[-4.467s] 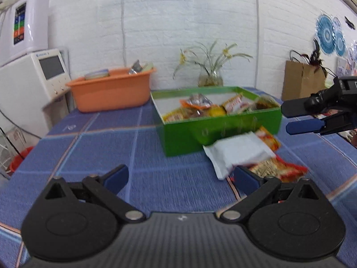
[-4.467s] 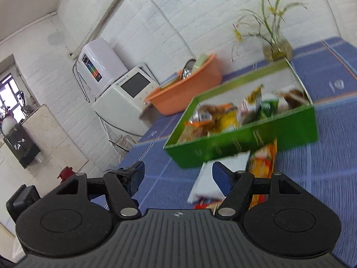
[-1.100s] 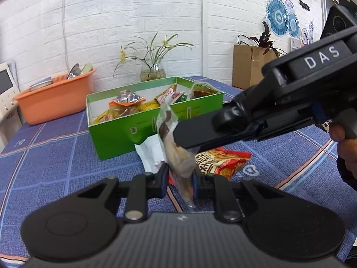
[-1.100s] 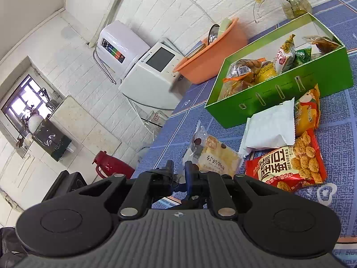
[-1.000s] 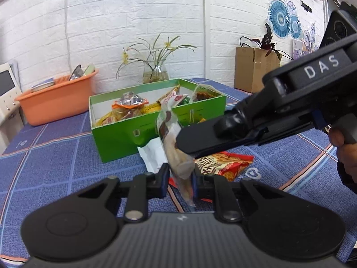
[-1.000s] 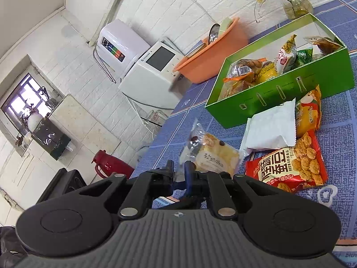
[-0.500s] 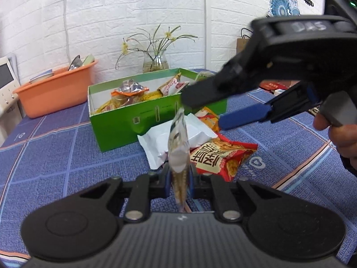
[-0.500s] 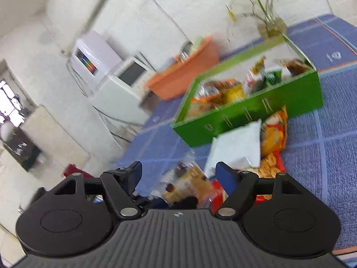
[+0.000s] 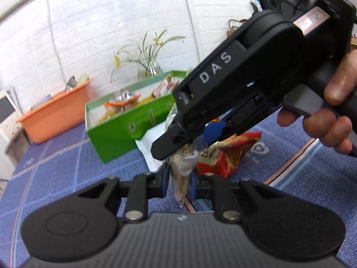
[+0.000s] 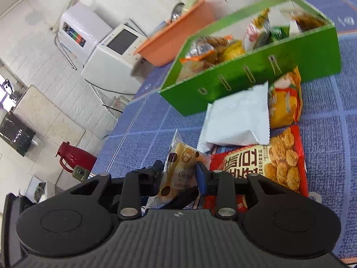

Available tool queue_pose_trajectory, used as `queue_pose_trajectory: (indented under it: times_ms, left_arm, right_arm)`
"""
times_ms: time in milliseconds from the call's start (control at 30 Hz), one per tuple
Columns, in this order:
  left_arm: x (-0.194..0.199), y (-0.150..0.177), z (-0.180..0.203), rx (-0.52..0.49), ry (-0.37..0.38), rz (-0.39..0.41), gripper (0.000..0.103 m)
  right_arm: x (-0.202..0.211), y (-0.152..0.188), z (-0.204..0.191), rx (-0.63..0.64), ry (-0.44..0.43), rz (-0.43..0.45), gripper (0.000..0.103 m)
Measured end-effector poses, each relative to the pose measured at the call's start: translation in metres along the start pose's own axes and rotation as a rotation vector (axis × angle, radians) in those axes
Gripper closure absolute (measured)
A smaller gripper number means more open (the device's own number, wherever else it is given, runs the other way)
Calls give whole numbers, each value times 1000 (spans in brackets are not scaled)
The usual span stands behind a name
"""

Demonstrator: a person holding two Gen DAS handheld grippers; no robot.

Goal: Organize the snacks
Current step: 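Carry both packets over the green box and open both grippers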

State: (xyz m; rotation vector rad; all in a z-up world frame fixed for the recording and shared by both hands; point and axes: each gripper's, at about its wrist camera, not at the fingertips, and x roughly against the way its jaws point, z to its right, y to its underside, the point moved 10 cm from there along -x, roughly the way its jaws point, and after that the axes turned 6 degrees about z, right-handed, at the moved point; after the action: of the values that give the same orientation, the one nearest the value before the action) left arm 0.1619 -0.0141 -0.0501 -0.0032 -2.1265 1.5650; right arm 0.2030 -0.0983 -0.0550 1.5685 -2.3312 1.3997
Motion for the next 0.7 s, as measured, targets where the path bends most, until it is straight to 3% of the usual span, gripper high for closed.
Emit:
queue_pose_trajectory:
  times_ms: [233,400,533,633,700]
  left_arm:
    - [4,-26,-10,-43,-29,58,88]
    - [-7,-69,-30,-44,-58,139,88]
    - [-27,-110,-49,-19,-87,218,88]
    - [-52,-127,-57,-35,-107,224,88]
    - [-70,-131,-61,-11,-110,218,79]
  right_arm:
    - [2,-28,-19,81,1,72,46]
    - [4,-77,-27,87,-24,142,46]
    - [6,-125,-28,84,-40,215,46]
    - [0,-148,-19,102,-23,254,46]
    - [-8,-155,-8,122,-13,259,46]
